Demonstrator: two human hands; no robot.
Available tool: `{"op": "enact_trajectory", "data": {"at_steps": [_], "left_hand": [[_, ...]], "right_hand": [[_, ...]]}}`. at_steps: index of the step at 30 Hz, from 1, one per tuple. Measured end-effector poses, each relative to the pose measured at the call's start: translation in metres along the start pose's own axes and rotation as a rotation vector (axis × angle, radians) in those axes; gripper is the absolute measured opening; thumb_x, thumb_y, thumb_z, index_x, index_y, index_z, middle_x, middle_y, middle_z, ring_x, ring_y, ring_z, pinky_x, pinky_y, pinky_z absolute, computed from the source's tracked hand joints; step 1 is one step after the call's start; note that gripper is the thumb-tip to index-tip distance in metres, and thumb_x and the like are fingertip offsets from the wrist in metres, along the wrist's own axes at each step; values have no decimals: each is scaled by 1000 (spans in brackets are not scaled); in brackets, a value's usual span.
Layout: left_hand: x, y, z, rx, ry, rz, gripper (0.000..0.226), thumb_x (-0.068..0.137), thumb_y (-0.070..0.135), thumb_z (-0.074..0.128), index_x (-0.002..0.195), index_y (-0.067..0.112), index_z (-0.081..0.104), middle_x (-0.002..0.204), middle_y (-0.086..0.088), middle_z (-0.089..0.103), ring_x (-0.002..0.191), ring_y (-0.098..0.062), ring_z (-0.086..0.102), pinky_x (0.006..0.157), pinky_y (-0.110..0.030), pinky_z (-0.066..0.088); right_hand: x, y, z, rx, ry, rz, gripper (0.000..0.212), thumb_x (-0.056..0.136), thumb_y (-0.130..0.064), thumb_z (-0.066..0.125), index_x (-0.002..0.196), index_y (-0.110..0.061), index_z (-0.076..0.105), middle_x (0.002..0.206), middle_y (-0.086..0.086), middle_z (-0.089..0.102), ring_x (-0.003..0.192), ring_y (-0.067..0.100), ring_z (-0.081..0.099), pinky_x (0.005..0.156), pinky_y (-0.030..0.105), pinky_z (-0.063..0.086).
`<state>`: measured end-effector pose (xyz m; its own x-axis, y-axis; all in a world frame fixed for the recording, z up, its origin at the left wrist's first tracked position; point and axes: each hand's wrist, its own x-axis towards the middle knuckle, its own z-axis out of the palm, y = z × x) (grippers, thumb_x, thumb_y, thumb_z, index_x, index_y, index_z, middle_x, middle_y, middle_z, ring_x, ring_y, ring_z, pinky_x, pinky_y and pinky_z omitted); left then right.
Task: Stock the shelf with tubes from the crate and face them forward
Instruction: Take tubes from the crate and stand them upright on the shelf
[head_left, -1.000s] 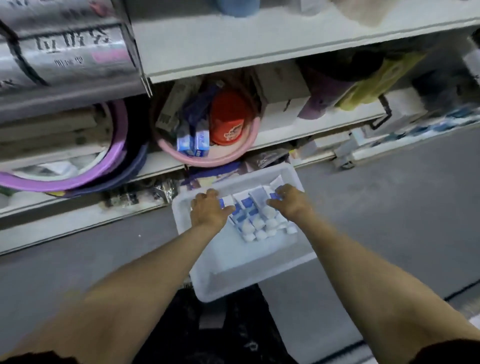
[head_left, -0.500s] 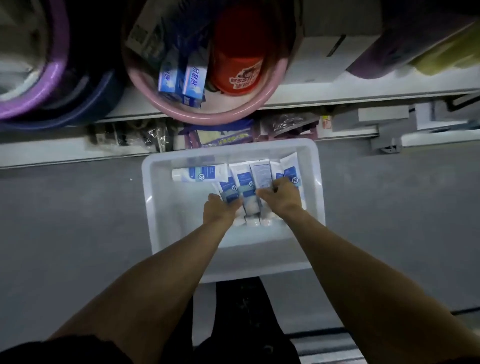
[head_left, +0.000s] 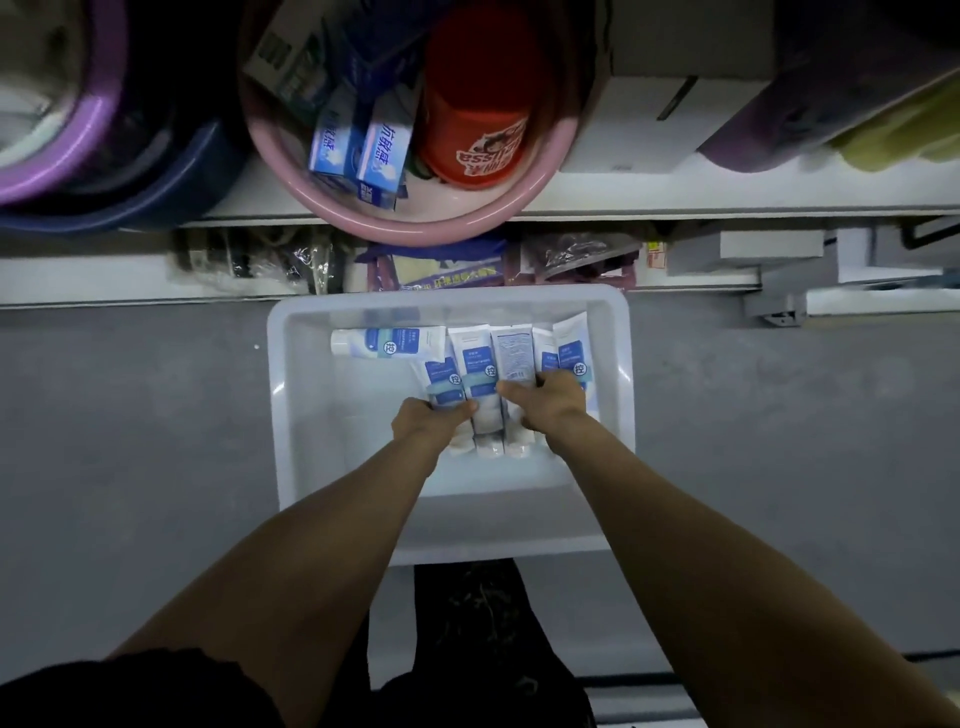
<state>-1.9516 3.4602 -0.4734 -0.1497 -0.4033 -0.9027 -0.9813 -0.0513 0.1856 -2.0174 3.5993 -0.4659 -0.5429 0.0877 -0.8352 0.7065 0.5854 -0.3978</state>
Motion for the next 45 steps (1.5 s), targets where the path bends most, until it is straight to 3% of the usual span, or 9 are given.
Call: {"op": "enact_trajectory", "data": {"at_steps": [9,15,22,26,29,32,36,40,45], "left_hand": [[-49,-14,-39,-452,-249,-112,45,74,33,84,105,11,62,107,-9,68,88,-21,65,68,-32,57],[-86,-11,-82,-552,-305,69,25,80,16,80,100,9,66,102,-9,70,89,-22,67,83,-35,57],[-118,-21,-184,-617,-319,375,18,90,11,68,107,12,61,101,-8,68,82,-17,66,73,-31,56],[-135,-45,-262,-568,-234,587,12,96,10,57,96,22,54,98,-6,63,81,-19,59,75,-36,52],[-154,-70,-330,-516,-121,701,27,87,27,65,110,22,53,109,-6,66,92,-25,62,87,-45,53],[-179,-96,-403,-473,-3,860,36,86,25,71,116,16,55,103,-5,67,82,-16,61,67,-29,53],[-213,-130,-499,-458,115,990,26,76,24,81,92,15,63,71,7,63,56,0,56,48,-14,41],[-246,-165,-592,-469,315,1027,75,56,47,87,109,5,54,84,0,64,64,-9,60,50,-23,44],[-289,-183,-686,-549,434,1115,56,77,33,81,115,14,45,99,-5,66,73,-13,64,55,-23,50]], "right_hand": [[-50,-3,-16,273,-100,130,38,79,-27,81,113,-17,66,115,2,68,107,23,62,65,28,52],[-96,-15,-10,374,-104,71,50,78,-24,82,123,-17,60,118,2,66,91,18,64,63,26,48],[-176,-54,44,430,-153,-164,45,82,-28,79,122,-18,60,110,4,70,70,17,61,63,27,47],[-240,-89,96,457,-166,-303,46,83,-29,77,124,-16,60,110,5,70,75,17,65,75,32,49],[-293,-118,143,478,-215,-393,44,85,-25,76,125,-15,60,104,2,71,68,13,63,66,27,46],[-350,-149,191,497,-280,-509,43,86,-21,74,126,-14,60,107,6,73,69,14,63,64,28,46],[-423,-192,253,550,-366,-659,50,86,-13,73,131,-9,55,115,13,70,91,22,68,82,36,52],[-499,-237,306,626,-462,-758,51,84,-7,73,131,-9,51,109,16,69,93,32,65,96,53,48],[-577,-295,343,633,-572,-857,49,85,-4,71,128,-15,51,101,10,70,73,20,66,68,33,52]]}}
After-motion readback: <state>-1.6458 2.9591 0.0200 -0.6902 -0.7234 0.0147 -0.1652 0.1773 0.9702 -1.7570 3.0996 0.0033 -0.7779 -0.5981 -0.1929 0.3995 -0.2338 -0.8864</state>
